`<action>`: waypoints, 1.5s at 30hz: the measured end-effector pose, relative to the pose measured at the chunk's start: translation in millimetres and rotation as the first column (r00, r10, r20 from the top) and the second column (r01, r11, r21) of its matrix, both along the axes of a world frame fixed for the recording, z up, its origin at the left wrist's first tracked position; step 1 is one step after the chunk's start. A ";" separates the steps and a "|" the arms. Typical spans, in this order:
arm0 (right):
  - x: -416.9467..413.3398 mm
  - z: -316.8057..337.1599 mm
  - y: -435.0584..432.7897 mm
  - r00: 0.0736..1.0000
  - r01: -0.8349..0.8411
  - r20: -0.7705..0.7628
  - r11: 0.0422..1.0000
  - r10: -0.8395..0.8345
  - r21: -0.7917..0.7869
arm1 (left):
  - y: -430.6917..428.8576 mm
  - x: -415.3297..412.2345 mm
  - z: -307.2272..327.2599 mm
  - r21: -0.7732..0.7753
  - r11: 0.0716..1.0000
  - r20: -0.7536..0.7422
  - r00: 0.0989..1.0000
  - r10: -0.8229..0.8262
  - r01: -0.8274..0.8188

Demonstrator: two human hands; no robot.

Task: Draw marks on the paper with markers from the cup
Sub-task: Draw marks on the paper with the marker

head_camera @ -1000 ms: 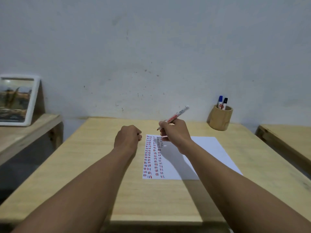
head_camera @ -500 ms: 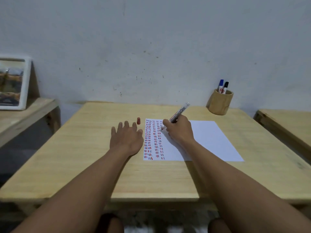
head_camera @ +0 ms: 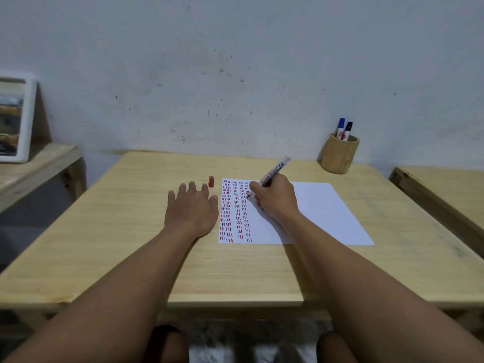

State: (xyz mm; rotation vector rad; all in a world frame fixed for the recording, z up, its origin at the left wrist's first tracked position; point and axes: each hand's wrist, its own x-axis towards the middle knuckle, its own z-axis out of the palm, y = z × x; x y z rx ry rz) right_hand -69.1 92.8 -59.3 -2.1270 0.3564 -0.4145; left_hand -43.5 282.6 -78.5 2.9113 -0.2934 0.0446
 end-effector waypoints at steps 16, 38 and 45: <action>4.4 -2.3 -0.5 1.000 -0.009 -0.006 1.000 0.009 -0.003 | -0.5 -2.3 3.0 0.002 1.000 0.003 1.000 0.008 -0.008; 12.6 17.4 -12.6 0.995 0.073 0.041 0.941 -0.091 0.331 | -4.5 35.9 27.1 -0.323 0.946 0.102 0.994 0.044 -0.009; 7.1 36.5 -13.1 0.995 -0.036 0.099 0.827 -0.023 0.561 | -8.0 37.8 31.8 -0.399 0.917 0.158 0.985 0.065 0.004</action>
